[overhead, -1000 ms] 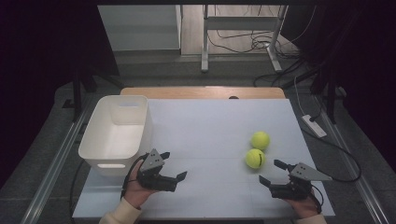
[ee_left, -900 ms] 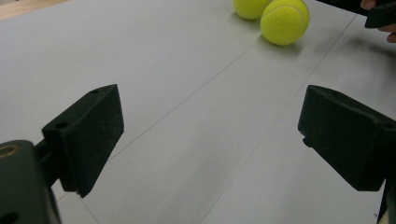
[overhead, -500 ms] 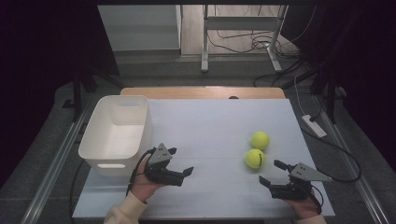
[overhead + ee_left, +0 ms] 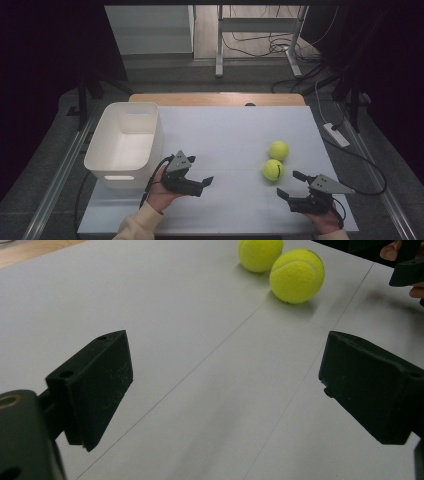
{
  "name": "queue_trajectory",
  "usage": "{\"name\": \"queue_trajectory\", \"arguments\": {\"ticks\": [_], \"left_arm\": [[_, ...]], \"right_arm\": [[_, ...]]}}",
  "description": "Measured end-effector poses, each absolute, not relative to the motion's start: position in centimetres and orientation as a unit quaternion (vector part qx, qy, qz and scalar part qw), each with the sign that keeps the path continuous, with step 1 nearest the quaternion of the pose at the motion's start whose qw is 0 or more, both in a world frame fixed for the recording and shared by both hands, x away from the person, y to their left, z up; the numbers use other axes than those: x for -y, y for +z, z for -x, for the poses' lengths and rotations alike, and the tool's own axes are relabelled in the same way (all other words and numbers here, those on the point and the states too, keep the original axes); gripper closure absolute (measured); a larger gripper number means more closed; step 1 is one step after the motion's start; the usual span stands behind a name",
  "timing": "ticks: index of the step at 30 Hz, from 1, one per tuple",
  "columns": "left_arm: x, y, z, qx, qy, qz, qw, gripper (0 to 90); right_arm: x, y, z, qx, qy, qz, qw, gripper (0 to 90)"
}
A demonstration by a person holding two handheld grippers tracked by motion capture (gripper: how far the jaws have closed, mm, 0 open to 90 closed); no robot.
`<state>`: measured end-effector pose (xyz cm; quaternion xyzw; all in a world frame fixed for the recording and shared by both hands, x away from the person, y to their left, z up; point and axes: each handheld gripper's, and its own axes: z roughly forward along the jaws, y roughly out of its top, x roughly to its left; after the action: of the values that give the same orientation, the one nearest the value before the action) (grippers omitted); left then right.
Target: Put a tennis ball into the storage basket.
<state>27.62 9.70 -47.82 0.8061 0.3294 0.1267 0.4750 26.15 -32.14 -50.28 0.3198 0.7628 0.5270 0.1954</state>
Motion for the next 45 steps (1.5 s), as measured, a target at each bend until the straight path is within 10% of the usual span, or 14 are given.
{"name": "queue_trajectory", "arguments": {"ticks": [45], "left_arm": [[-3.1,-46.9,-31.7,-0.288,0.091,-0.821,0.484,8.6]], "right_arm": [[31.9,-50.1,-26.3,-0.758,0.536,-0.317,0.193,11.4]]}}
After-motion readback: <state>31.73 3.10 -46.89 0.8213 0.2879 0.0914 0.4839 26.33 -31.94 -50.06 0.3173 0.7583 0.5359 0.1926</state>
